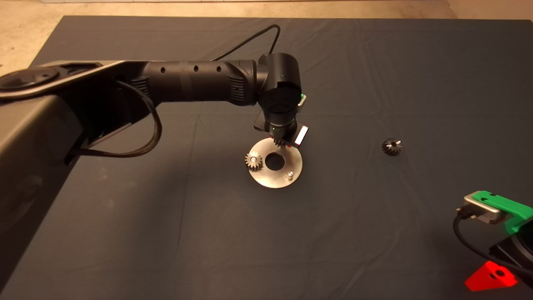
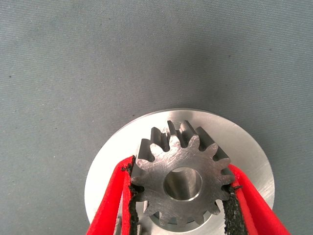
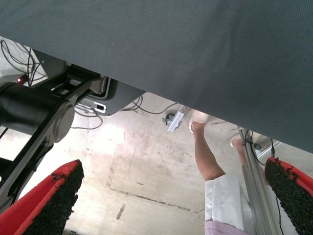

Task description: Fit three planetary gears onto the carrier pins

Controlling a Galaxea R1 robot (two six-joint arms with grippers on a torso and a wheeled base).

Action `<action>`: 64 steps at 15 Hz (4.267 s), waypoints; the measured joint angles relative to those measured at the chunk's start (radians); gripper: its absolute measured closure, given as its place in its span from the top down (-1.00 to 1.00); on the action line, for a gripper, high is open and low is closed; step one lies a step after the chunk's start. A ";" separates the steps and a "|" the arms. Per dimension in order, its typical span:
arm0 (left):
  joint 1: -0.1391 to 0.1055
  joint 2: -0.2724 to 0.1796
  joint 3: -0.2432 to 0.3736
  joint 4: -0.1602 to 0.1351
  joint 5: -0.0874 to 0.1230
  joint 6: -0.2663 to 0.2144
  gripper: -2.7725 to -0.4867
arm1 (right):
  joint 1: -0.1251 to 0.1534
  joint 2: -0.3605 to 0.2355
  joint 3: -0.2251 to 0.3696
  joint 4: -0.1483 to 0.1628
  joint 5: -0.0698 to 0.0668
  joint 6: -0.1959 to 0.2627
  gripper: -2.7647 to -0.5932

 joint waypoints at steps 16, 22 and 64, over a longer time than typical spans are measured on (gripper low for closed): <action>0.011 0.000 -0.098 -0.003 -0.032 0.065 -0.68 | 0.000 -0.001 0.000 0.000 0.000 0.000 0.99; 0.007 0.000 -0.098 -0.003 -0.034 0.037 -0.53 | 0.000 0.000 0.000 0.000 0.000 0.000 0.99; -0.216 -0.876 1.059 -0.414 0.122 -0.601 0.47 | 0.000 0.334 -0.784 -0.349 0.008 -0.710 0.99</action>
